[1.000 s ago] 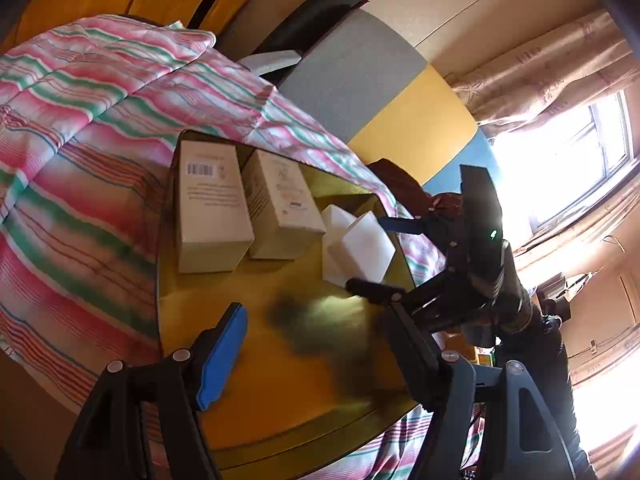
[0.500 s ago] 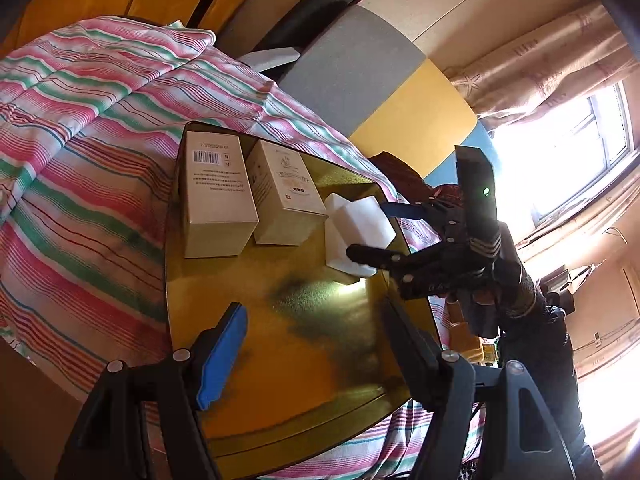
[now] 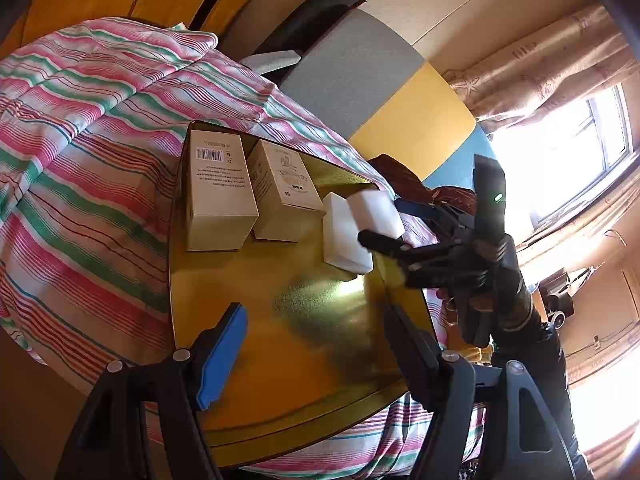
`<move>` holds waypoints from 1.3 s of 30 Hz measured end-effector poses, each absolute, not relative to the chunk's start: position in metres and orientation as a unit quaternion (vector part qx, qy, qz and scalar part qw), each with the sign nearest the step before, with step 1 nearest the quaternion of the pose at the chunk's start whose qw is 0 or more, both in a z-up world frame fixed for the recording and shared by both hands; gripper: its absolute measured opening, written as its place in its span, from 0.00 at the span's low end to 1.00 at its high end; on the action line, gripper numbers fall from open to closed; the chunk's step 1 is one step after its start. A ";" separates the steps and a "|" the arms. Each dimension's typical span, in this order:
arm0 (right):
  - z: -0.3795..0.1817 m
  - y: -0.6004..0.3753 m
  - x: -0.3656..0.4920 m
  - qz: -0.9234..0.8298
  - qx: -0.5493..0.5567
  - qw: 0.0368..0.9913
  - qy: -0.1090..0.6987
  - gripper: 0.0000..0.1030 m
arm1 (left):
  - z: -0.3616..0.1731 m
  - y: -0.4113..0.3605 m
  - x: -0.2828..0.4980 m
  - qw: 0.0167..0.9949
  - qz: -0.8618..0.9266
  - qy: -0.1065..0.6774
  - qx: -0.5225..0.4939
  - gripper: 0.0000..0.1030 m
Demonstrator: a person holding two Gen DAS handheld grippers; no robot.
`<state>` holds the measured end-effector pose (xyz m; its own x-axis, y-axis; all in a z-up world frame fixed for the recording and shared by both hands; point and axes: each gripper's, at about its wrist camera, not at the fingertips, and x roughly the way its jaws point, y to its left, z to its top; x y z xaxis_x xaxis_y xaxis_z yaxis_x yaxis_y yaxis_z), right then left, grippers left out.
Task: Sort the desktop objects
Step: 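Withdraw both tools from above the gold tray toward the item cluster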
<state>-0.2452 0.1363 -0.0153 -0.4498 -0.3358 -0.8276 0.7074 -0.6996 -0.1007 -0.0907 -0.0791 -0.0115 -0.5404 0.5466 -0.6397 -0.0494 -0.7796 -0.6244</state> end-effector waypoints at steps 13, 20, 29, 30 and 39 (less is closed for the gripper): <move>-0.016 0.143 -0.216 -0.815 0.369 0.384 0.227 1.00 | 0.038 -0.025 -0.150 0.156 0.884 -0.108 -0.428 0.68; -0.012 0.144 -0.211 -0.817 0.352 0.399 0.223 1.00 | 0.026 0.012 -0.196 0.131 0.877 -0.007 -0.462 0.66; -0.002 0.149 -0.212 -0.825 0.334 0.403 0.211 1.00 | 0.004 0.040 -0.229 0.072 0.875 0.085 -0.471 0.65; -0.001 0.151 -0.213 -0.827 0.333 0.400 0.210 1.00 | 0.003 0.039 -0.232 0.066 0.875 0.085 -0.472 0.65; -0.003 0.126 -0.210 -0.823 0.315 0.394 0.261 1.00 | 0.011 0.028 -0.231 0.061 0.886 0.075 -0.453 0.65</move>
